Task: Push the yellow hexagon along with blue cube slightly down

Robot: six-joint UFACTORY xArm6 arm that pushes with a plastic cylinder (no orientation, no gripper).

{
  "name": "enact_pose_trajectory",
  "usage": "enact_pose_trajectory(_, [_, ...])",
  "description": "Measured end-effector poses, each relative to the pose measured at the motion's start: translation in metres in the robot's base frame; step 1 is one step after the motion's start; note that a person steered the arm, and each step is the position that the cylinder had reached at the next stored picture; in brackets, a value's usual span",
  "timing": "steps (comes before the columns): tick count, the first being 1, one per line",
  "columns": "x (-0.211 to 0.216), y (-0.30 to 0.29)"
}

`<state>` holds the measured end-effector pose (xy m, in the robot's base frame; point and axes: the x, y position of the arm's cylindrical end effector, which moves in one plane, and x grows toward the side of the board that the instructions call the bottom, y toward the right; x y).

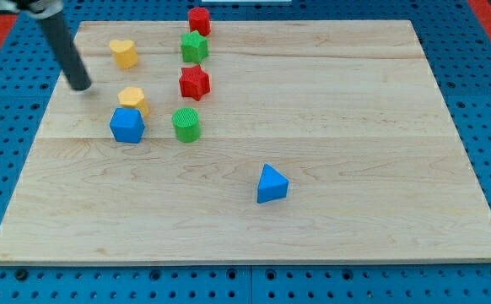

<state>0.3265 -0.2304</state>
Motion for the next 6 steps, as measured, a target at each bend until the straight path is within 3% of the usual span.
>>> enact_pose_trajectory(2, [0.007,0.063])
enact_pose_trajectory(6, [0.057,0.071])
